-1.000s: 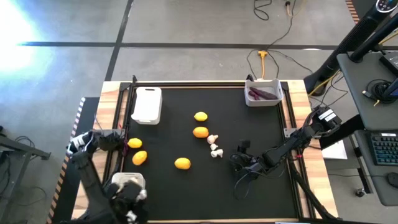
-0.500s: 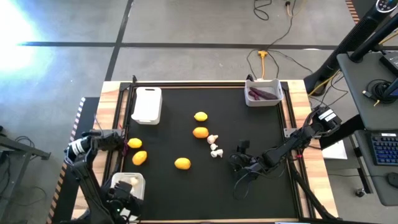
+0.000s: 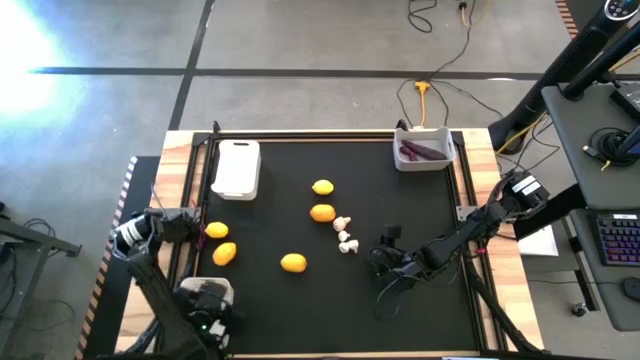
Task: Sort produce into baskets
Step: Put the big garlic into the bottom white bin
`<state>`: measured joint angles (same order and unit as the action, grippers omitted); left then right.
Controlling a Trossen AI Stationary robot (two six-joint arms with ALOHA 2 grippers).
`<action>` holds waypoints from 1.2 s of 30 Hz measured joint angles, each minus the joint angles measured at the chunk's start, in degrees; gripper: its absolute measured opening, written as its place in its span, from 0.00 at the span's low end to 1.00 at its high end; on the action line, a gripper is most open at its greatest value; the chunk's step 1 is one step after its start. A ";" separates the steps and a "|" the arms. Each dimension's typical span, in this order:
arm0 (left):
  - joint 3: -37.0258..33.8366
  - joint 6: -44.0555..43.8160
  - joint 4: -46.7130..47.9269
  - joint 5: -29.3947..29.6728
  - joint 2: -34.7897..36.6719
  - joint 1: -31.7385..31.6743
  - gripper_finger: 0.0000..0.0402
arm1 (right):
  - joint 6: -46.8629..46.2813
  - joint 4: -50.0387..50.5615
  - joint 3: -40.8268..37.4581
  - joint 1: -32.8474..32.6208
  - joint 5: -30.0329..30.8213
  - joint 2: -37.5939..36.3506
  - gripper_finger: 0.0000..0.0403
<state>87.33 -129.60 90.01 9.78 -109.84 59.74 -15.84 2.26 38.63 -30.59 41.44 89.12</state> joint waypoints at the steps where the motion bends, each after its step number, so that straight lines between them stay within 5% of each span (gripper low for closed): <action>1: 0.45 2.25 -0.11 2.43 0.09 -1.16 0.64 | 0.00 0.02 0.00 0.00 0.01 0.00 0.62; 7: 2.62 21.76 -4.01 14.27 0.09 -9.31 0.64 | 0.00 0.02 0.00 0.00 0.00 0.00 0.62; 12: 1.93 34.32 -10.48 16.59 0.09 -18.17 0.63 | 0.00 0.20 0.00 0.00 0.01 0.00 0.62; 23: 0.42 76.50 -44.49 25.85 -0.63 -34.82 0.63 | 0.02 1.31 0.00 -0.02 -0.02 0.00 0.62; 36: 1.30 82.51 -58.63 25.15 -10.02 -47.65 0.64 | -4.41 13.94 0.17 -0.02 2.56 -2.32 0.62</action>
<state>88.63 -47.09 31.38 34.93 -119.86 12.08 -20.24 16.21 38.81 -30.61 44.01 86.80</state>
